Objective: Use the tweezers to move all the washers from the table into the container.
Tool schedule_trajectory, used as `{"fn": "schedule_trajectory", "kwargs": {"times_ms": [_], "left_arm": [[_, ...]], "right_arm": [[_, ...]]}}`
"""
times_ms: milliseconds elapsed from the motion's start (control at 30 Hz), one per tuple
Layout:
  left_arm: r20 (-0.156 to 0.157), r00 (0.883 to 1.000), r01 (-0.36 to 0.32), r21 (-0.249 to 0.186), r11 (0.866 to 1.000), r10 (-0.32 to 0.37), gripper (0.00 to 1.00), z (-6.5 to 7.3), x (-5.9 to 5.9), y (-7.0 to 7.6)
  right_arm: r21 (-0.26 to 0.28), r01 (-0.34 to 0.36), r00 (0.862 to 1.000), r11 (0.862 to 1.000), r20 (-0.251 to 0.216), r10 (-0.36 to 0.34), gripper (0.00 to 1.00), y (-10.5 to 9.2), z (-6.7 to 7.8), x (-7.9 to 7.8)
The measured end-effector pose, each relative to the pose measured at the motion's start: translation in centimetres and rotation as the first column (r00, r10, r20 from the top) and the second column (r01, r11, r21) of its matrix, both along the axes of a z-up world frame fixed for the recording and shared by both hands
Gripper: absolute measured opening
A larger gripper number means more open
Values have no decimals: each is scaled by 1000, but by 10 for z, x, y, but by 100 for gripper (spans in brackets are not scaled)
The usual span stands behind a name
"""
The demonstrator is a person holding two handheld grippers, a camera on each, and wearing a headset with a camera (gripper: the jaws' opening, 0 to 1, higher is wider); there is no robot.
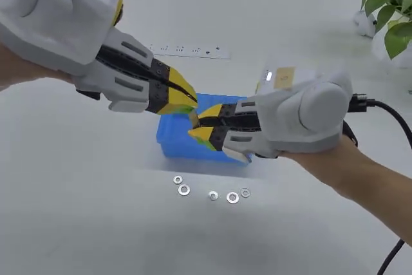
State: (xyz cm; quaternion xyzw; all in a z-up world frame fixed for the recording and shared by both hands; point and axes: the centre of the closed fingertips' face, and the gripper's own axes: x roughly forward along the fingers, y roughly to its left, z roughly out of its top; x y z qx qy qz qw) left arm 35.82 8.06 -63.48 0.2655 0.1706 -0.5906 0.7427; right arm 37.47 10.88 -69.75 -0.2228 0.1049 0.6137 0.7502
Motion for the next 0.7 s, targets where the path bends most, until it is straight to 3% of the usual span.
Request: {"fn": "schedule_trajectory", "kwargs": {"times_ms": [233,433,700], "left_arm": [[-10,1000,4,18,1000,-4,5,-10,-13,8],[-39,999,2,30,1000,-1,5,-28,-23,15],[-48,999,4,45,999,-2,5,-36,-35,17]], "right_arm": [[-34,-25,1000,999,0,25,11,4,-9,-19],[-70,-51,999,996,-20,50,11,7,-25,-34],[-82,-69,997,994,-38,66,11,12,-34,-45]]}}
